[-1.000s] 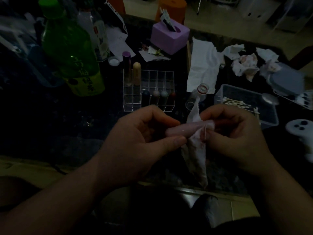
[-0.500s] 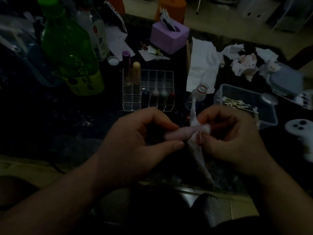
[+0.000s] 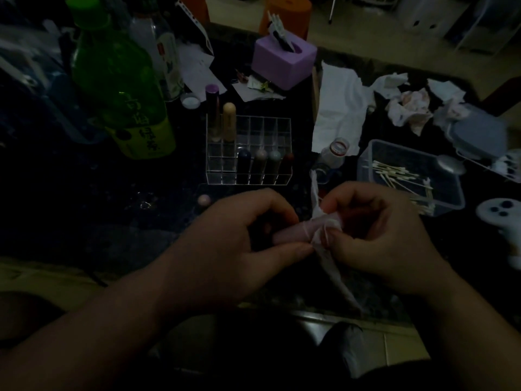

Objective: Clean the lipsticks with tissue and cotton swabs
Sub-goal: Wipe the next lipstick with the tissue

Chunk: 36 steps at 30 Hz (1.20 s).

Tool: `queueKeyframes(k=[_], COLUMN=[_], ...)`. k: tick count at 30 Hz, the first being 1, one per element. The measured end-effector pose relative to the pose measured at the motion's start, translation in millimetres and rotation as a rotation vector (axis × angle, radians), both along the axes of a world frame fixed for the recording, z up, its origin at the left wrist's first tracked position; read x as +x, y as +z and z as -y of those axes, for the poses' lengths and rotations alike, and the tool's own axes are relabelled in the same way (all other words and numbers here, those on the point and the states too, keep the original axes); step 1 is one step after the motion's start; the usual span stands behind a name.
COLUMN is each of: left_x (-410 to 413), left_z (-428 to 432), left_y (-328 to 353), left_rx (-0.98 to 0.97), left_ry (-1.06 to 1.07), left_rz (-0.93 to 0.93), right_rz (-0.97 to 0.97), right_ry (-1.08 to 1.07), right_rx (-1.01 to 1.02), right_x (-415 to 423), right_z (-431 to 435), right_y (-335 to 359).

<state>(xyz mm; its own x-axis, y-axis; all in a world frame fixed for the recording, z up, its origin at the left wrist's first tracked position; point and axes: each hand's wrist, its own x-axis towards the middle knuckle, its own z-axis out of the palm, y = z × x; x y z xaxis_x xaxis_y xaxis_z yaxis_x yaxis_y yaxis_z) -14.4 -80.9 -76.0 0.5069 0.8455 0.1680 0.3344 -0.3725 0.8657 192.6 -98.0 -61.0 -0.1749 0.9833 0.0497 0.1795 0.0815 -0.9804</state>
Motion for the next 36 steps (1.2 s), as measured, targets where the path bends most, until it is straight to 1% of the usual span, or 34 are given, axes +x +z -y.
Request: queueKeyframes(k=[2, 4, 6, 9, 12, 15, 17, 20, 22, 26, 30, 32, 34, 35, 36], left_x=[-1.6, -1.9, 0.4, 7.9, 11.1, 11.6, 12.1, 12.0, 11.5, 12.0, 9.9, 7.3, 6.1, 6.0, 6.4], left_z=[-3.0, -3.7, -0.3, 5.7, 6.7, 4.9, 2.8, -1.4, -4.7, -10.6, -12.6, -15.6, -18.9, -20.9, -22.6], left_y=[0.8, -1.5, -4.1, -7.6, -9.7, -5.3, -5.4, -8.5, -10.1, -9.6, -12.9, -17.2, -23.0, -27.4, -31.7], left_rx=[0.042, 0.134, 0.205, 0.208, 0.075, -0.138, -0.217, -0.277, -0.322, -0.456, -0.521, -0.526, -0.501, -0.452, -0.396], left_ry=[-0.087, -0.094, -0.002, 0.145, 0.247, 0.306, 0.324, 0.338, 0.334, 0.283, 0.23, 0.232, 0.252, 0.281, 0.315], left_rz=[-0.063, -0.138, -0.158, -0.145, -0.081, -0.012, 0.002, -0.004, -0.009, 0.087, 0.166, 0.162, 0.128, 0.083, 0.032], right_rz=[0.021, 0.025, 0.001, -0.039, -0.115, -0.296, -0.275, -0.266, -0.288, -0.355, -0.41, -0.408, -0.338, -0.28, -0.173], right_ry=[0.03, 0.031, 0.007, -0.068, -0.135, -0.118, -0.083, -0.078, -0.119, -0.223, -0.288, -0.288, -0.277, -0.258, -0.23], right_rx=[-0.005, -0.03, -0.063, -0.087, -0.149, -0.272, -0.3, -0.376, -0.432, -0.521, -0.598, -0.654, -0.693, -0.704, -0.702], right_x=[-0.3, -0.6, -3.0, -9.3, -17.3, -22.6, -25.8, -31.2, -32.1, -27.9, -22.2, -17.7, -11.0, -6.9, -2.8], right_z=[0.2, 0.3, -0.3, -0.8, -0.1, 2.0, 5.1, 9.9, 9.3, 4.6, -0.3, -3.2, -5.2, -6.3, -6.8], right_y=[-0.3, -1.9, -2.1, -5.1, -12.3, -14.3, -13.3, -16.5, -19.0, -19.7, -19.3, -17.7, -16.3, -15.4, -15.3])
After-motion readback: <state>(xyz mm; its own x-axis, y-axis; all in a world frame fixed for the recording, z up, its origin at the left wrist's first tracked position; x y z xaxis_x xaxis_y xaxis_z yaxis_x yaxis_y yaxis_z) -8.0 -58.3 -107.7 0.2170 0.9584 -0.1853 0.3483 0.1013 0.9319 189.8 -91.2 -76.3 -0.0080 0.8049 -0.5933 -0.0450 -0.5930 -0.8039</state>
